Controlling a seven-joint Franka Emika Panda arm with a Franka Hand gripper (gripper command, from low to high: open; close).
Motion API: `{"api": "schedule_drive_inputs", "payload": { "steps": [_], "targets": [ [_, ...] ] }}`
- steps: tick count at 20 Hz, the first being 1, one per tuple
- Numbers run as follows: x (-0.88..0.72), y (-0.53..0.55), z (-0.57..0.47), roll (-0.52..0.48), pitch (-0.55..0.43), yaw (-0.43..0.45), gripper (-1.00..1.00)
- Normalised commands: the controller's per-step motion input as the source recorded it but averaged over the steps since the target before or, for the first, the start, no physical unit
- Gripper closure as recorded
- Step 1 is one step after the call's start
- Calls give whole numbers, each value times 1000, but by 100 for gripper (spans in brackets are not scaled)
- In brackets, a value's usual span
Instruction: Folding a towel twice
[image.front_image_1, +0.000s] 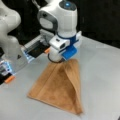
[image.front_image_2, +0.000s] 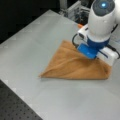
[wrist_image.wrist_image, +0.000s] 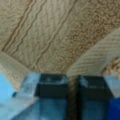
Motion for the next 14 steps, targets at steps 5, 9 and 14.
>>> {"api": "schedule_drive_inputs", "payload": {
  "steps": [5, 9, 14],
  "targets": [
    [-340, -3, -33, 137, -29, -68, 100],
    [-437, -16, -2, 129, -25, -68, 100],
    [-496, 10, -8, 114, -51, -89, 100]
  ]
}}
